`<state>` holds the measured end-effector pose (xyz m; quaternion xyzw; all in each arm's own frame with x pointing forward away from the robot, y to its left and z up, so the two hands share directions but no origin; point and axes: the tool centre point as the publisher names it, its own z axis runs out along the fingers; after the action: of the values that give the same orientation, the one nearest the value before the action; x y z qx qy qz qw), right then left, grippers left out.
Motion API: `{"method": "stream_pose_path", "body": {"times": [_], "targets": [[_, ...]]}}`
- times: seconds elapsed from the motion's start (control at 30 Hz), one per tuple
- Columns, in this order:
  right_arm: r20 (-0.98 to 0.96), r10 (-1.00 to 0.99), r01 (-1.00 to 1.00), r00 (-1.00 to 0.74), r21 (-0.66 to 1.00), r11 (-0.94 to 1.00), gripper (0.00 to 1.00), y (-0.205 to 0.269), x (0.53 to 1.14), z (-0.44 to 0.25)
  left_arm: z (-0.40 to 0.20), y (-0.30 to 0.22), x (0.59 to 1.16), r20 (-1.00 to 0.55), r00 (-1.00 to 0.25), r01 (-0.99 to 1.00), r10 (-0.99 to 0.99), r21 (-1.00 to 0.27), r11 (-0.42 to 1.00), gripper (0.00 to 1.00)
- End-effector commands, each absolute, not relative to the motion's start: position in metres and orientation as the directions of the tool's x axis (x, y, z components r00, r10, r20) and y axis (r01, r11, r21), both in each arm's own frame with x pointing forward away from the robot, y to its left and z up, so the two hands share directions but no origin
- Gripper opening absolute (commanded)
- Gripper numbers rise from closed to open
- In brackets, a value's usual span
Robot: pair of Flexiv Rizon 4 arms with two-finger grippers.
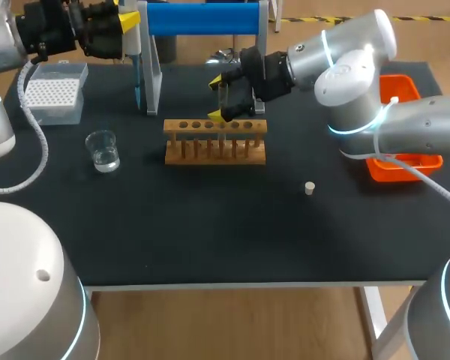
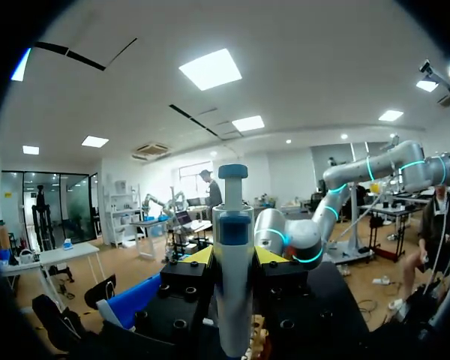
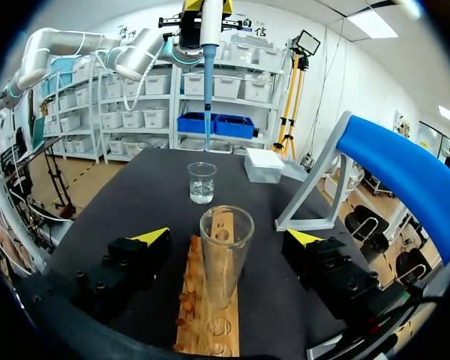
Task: Invert the test tube, pick up the pipette, mount the tip to pipette, aspirate from beaker and dispense into the tube, eject the tip, return the pipette, and cap with the stopper.
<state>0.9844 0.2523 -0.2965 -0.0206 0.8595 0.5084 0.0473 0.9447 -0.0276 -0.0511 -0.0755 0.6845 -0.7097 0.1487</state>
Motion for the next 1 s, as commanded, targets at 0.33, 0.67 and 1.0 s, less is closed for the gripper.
{"method": "stream_pose_path", "body": {"times": [0.33, 0.67, 1.0], "targets": [[-0.112, -0.004, -0.100, -0.994, 0.863, 0.495, 1.00, 0.2543, 0.9817, -0.2958, -0.0497, -0.0273, 0.9450, -0.096, -0.945, 0.106, -0.314, -0.994, -0.016, 0.00], [-0.113, -0.007, -0.102, -0.994, 0.863, 0.495, 1.00, 0.2545, 0.9815, -0.2956, -0.0497, -0.0273, 0.9450, -0.096, -0.945, 0.106, -0.314, -0.994, -0.016, 0.00], [-0.113, -0.007, -0.102, -0.994, 0.863, 0.495, 1.00, 0.2545, 0.9815, -0.2956, -0.0497, -0.0273, 0.9450, -0.096, -0.945, 0.106, -0.314, -0.994, -0.016, 0.00]]}}
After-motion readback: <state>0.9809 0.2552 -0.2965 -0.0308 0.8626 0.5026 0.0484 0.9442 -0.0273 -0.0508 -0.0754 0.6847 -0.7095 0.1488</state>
